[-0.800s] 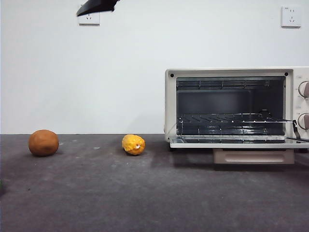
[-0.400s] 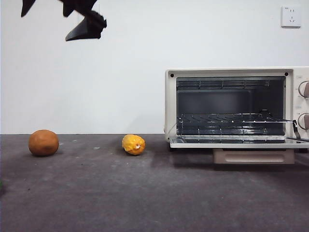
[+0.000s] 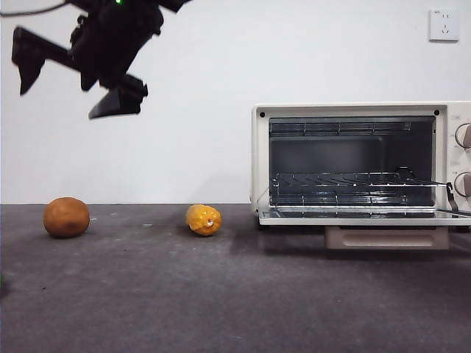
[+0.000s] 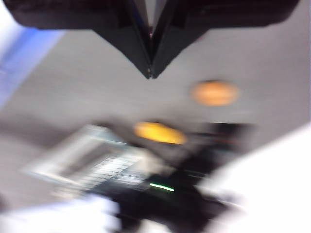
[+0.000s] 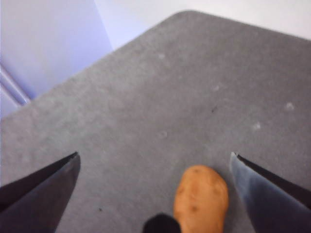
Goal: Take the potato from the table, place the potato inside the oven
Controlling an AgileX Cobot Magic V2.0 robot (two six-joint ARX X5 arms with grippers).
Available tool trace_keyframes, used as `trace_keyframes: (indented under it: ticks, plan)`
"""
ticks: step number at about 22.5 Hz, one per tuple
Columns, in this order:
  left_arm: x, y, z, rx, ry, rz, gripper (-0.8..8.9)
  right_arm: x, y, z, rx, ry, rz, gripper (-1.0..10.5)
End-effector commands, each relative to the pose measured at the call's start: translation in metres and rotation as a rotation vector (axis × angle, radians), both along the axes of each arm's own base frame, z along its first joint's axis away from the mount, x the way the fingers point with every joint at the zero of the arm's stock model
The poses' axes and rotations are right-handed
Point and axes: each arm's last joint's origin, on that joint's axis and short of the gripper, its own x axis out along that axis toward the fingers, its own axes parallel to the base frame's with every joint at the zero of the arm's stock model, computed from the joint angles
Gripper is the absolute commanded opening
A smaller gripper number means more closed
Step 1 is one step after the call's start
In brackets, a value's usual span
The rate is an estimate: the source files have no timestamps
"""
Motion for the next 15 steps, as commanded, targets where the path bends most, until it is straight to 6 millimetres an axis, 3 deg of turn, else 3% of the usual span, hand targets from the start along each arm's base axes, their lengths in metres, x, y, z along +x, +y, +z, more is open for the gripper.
trace_keyframes:
  ticks: [1, 8, 15]
  plan:
    - [-0.009, 0.018, -0.003, -0.015, -0.082, 0.177, -0.09, 0.004, 0.006, -0.017, -0.023, -0.011, -0.004, 7.4]
    - [-0.025, 0.043, -0.013, -0.107, -0.148, 0.205, -0.09, 0.006, 0.015, -0.038, -0.025, -0.020, -0.010, 7.7]
    - [-0.021, 0.047, -0.014, -0.157, -0.127, 0.101, -0.09, 0.008, 0.021, -0.071, -0.076, 0.040, -0.053, 7.7]
